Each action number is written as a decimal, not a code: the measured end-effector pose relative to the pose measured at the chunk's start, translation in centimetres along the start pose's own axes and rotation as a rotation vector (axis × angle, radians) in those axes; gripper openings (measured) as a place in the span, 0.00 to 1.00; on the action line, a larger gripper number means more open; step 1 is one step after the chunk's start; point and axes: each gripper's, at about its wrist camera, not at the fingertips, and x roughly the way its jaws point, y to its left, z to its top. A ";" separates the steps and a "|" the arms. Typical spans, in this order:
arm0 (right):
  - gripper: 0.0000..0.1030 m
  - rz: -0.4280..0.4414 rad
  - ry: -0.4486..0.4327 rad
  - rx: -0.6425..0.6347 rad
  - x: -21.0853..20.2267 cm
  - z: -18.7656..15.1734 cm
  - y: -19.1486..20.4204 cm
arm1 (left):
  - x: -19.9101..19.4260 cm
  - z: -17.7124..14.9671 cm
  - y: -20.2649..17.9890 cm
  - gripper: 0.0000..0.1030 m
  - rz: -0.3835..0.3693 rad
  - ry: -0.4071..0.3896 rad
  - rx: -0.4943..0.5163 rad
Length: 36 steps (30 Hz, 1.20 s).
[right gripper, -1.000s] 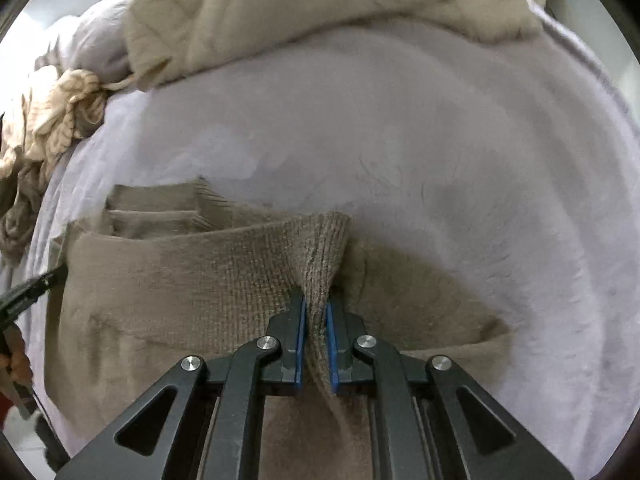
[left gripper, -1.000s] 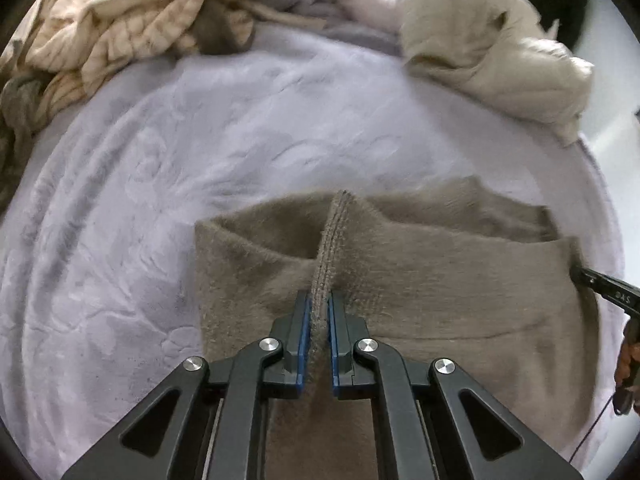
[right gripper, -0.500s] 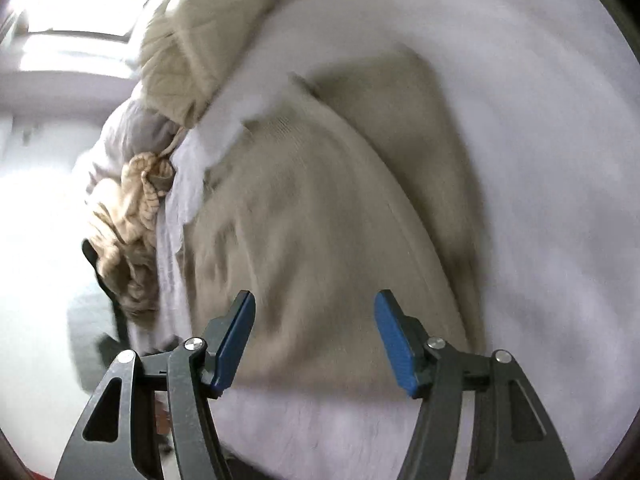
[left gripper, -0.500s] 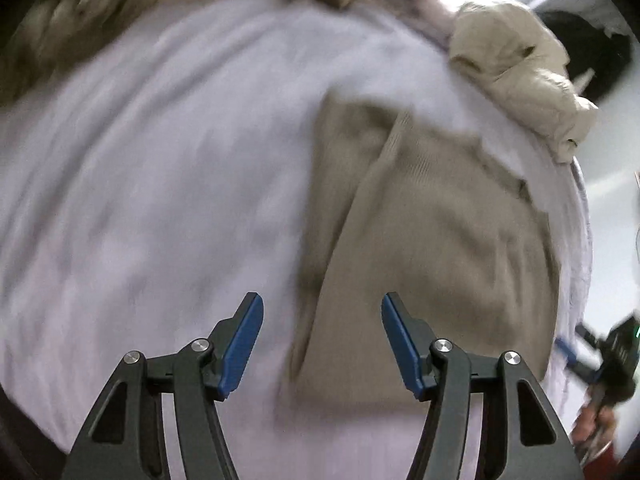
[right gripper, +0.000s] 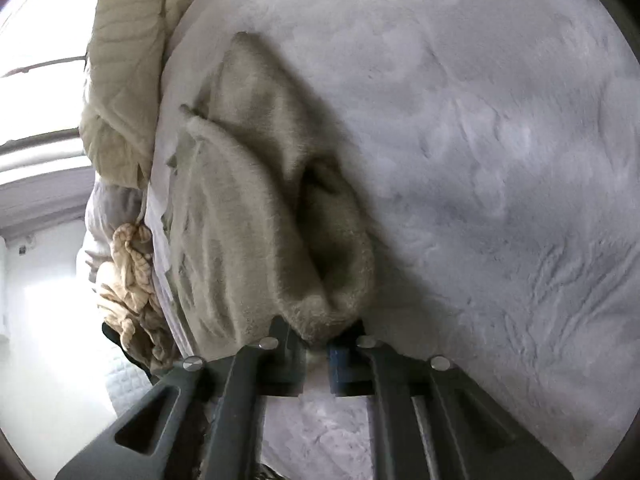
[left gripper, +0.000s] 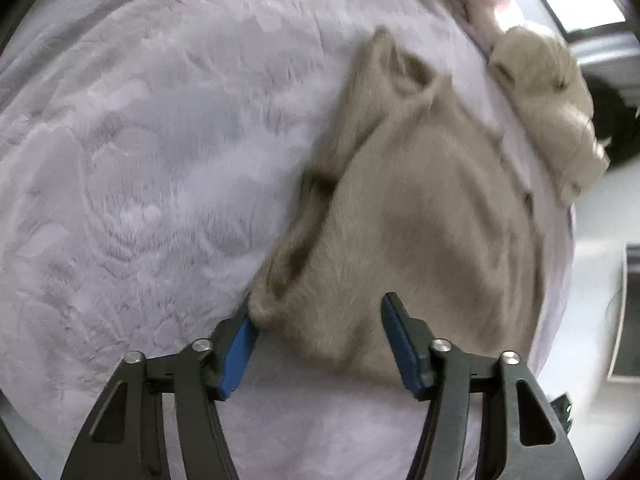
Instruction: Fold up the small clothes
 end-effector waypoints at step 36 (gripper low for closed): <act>0.06 -0.484 -0.004 -0.554 4.6 7.2 10.5 | -8.1 -1.7 -4.6 0.64 0.274 -0.134 0.428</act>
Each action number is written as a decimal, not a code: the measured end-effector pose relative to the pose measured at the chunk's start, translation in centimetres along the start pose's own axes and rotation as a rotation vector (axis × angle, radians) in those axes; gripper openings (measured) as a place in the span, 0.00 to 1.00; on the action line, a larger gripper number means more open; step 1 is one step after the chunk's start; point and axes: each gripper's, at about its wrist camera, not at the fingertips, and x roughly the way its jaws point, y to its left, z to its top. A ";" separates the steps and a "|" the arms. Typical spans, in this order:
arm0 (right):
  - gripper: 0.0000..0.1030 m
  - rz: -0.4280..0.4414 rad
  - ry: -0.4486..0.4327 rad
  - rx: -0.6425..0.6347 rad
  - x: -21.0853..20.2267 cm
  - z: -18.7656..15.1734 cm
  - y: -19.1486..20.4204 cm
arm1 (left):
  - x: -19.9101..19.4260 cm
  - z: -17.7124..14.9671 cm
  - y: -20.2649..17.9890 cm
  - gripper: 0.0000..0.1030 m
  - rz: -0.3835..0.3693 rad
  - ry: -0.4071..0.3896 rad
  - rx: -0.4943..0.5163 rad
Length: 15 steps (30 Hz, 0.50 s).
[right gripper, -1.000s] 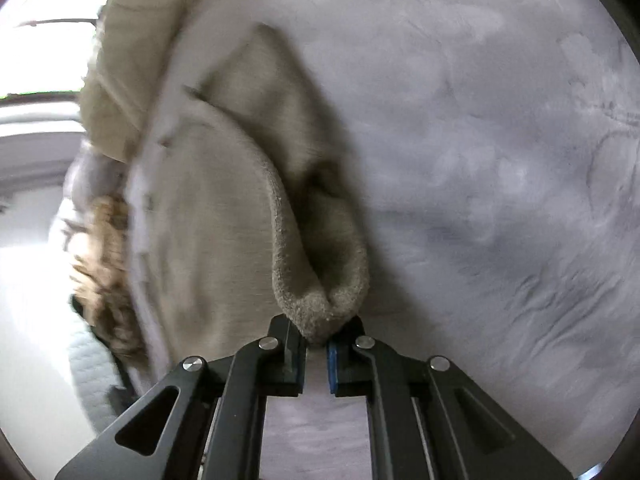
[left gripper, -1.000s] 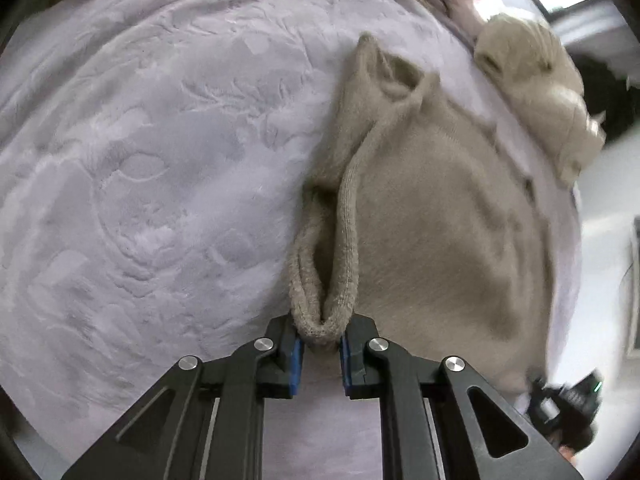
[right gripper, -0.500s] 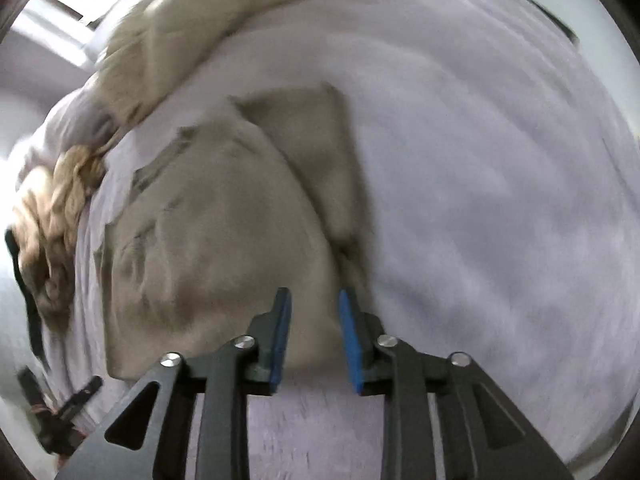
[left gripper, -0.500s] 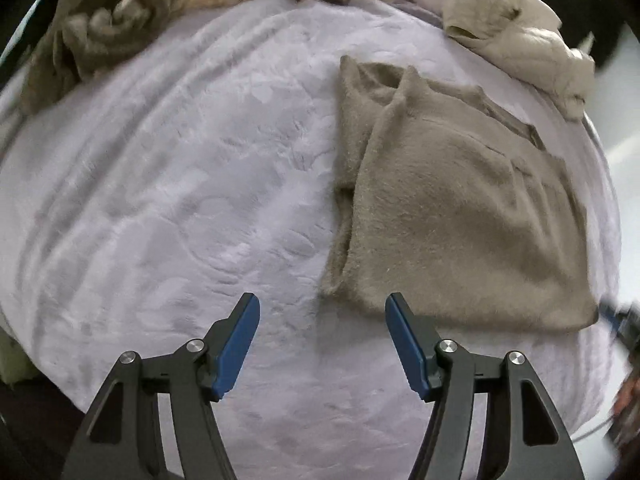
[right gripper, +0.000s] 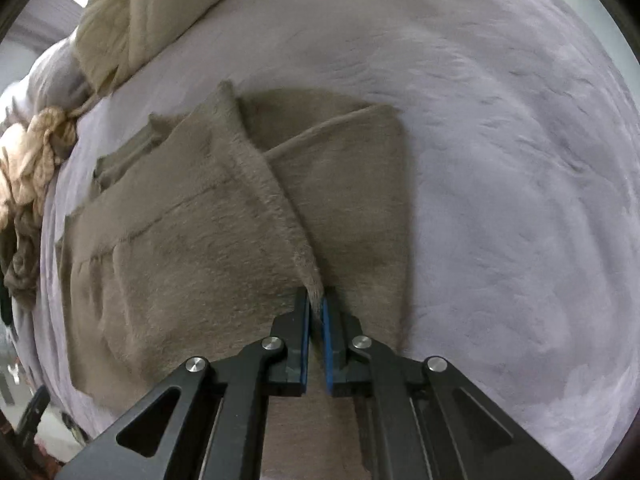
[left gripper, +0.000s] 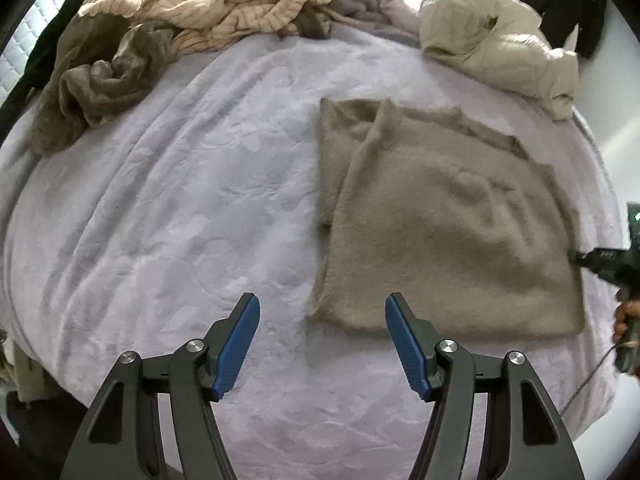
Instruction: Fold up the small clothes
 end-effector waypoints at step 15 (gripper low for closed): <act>0.69 0.132 -0.018 0.040 -6.3 -6.9 3.2 | -0.8 -1.8 -2.7 0.99 0.000 0.082 0.152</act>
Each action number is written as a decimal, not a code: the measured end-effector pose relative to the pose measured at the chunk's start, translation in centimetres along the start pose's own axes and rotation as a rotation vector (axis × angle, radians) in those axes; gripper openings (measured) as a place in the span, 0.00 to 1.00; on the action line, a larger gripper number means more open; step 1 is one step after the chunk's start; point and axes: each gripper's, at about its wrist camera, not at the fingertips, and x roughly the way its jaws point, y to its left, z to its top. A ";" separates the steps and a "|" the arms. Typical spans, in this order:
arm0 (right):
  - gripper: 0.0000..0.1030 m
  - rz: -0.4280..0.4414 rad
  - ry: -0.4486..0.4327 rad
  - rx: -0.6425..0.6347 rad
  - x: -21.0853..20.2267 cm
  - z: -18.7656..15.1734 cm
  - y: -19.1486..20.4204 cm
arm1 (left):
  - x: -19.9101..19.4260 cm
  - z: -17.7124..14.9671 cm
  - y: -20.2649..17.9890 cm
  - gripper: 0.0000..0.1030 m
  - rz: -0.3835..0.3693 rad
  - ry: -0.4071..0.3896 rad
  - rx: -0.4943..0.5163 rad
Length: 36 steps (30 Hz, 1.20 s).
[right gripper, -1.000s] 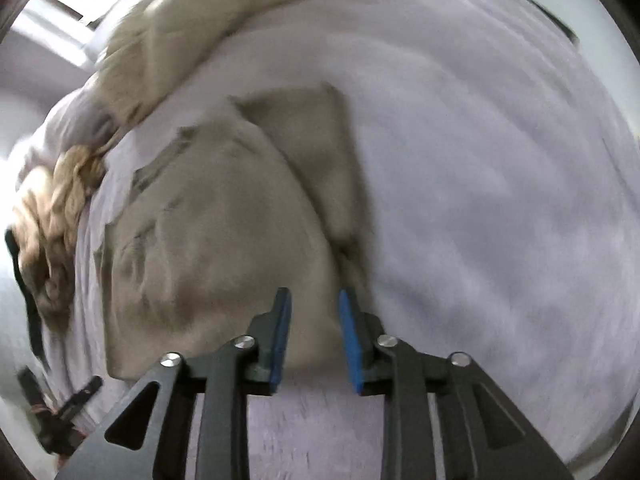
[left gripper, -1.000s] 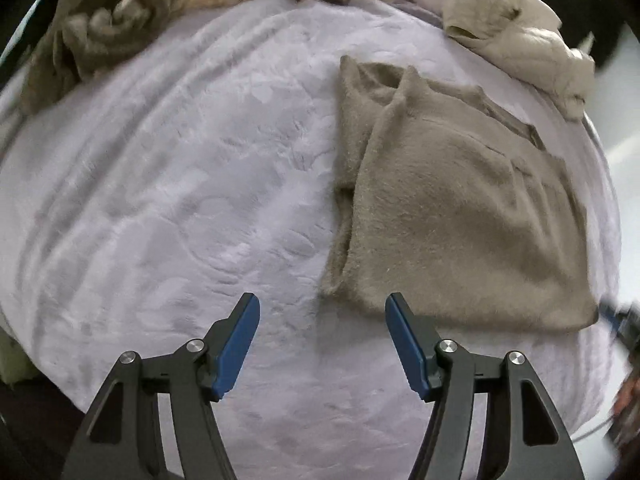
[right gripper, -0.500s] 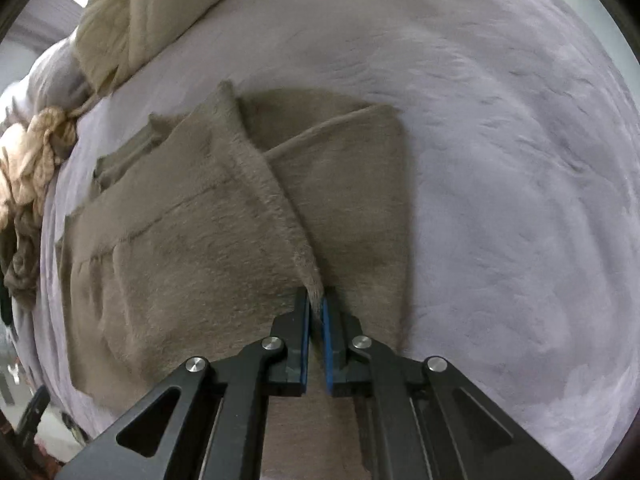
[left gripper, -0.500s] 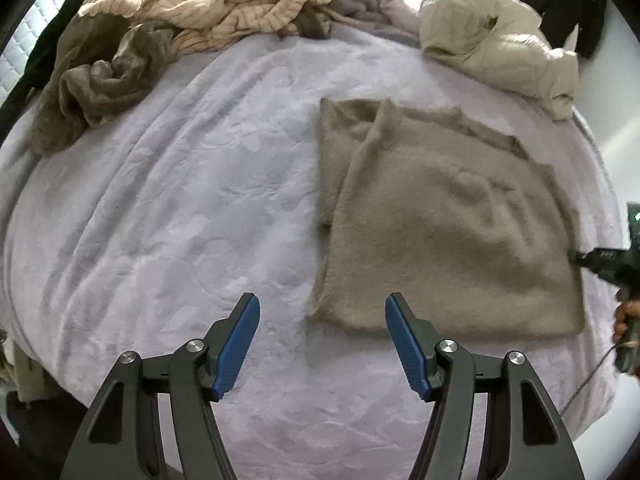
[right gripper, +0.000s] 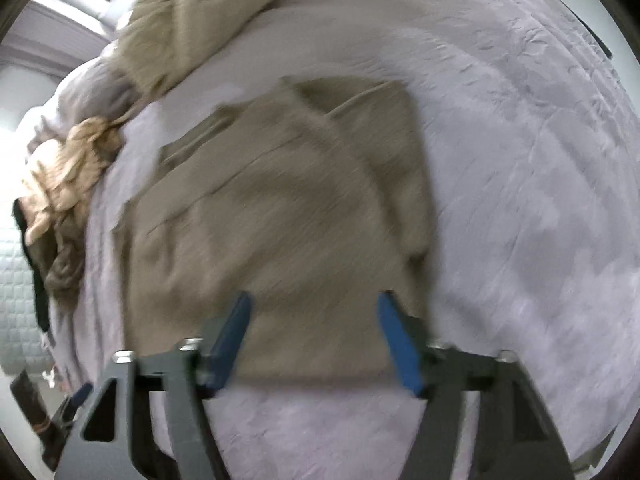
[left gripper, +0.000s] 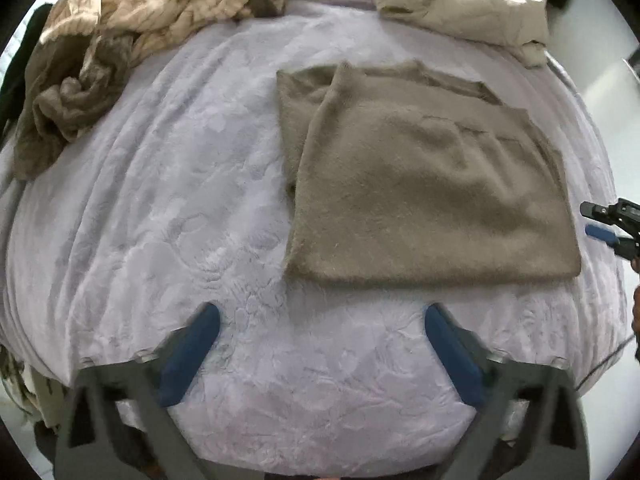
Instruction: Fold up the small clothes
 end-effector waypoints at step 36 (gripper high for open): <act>1.00 -0.084 0.274 -0.098 4.0 -16.8 11.6 | 3.9 -5.3 4.3 0.99 -0.138 0.156 -0.016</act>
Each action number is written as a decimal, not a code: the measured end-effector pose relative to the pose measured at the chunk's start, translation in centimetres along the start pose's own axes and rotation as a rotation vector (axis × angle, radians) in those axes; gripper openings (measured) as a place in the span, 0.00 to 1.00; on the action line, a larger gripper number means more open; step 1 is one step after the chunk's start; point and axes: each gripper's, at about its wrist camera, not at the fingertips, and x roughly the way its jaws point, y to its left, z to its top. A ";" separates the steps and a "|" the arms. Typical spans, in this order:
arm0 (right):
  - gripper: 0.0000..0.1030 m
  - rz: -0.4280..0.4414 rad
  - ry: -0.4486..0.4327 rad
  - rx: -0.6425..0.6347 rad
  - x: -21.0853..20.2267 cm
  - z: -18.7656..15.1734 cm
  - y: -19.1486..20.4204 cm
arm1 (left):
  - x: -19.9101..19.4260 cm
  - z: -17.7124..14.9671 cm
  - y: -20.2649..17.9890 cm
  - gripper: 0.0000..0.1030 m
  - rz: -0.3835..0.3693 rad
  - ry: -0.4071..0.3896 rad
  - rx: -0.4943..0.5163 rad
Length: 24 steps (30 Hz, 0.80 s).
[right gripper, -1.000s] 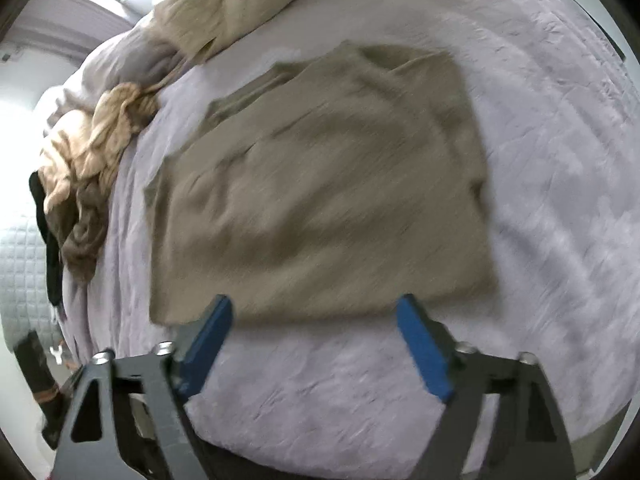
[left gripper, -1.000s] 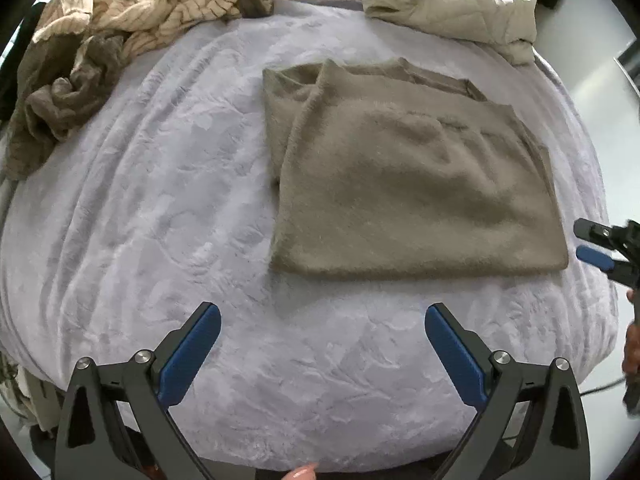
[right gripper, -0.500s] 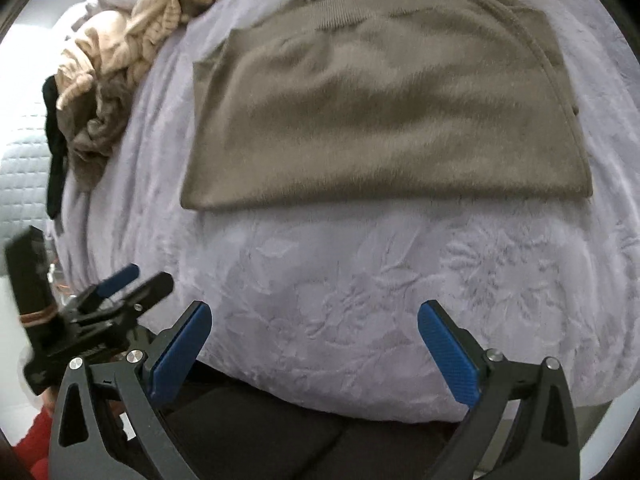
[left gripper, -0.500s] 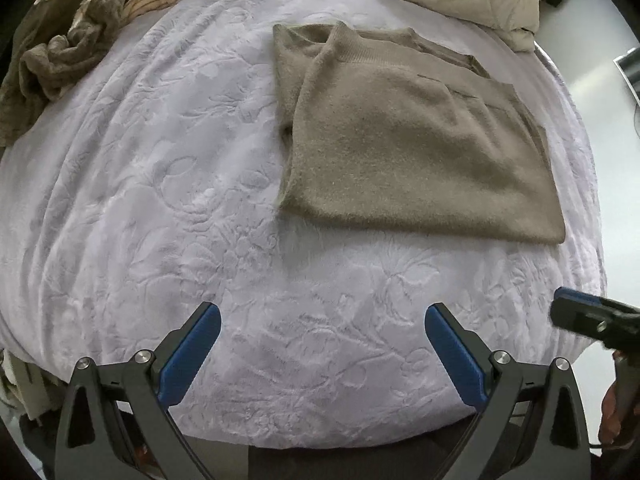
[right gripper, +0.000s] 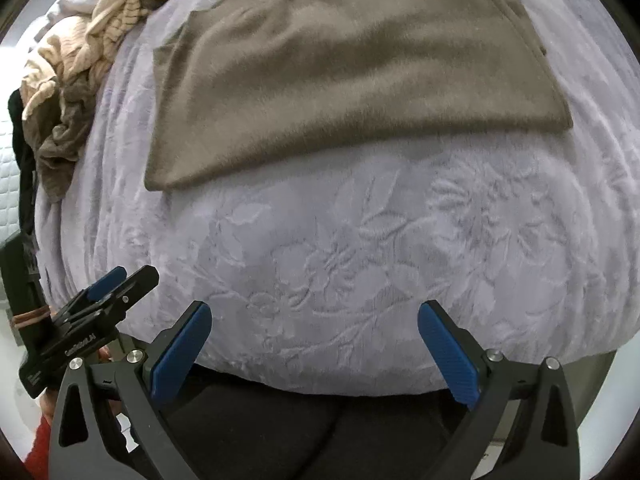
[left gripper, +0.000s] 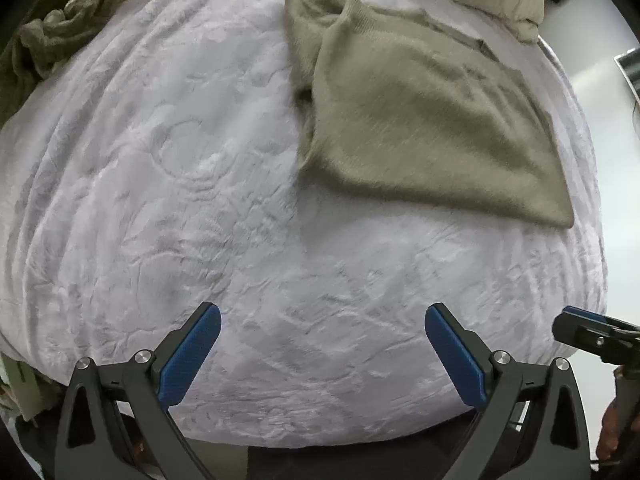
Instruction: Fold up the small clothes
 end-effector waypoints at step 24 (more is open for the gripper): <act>1.00 0.044 0.033 -0.125 0.2 5.9 -0.5 | 0.3 0.5 -0.5 0.99 -0.010 -0.035 -0.239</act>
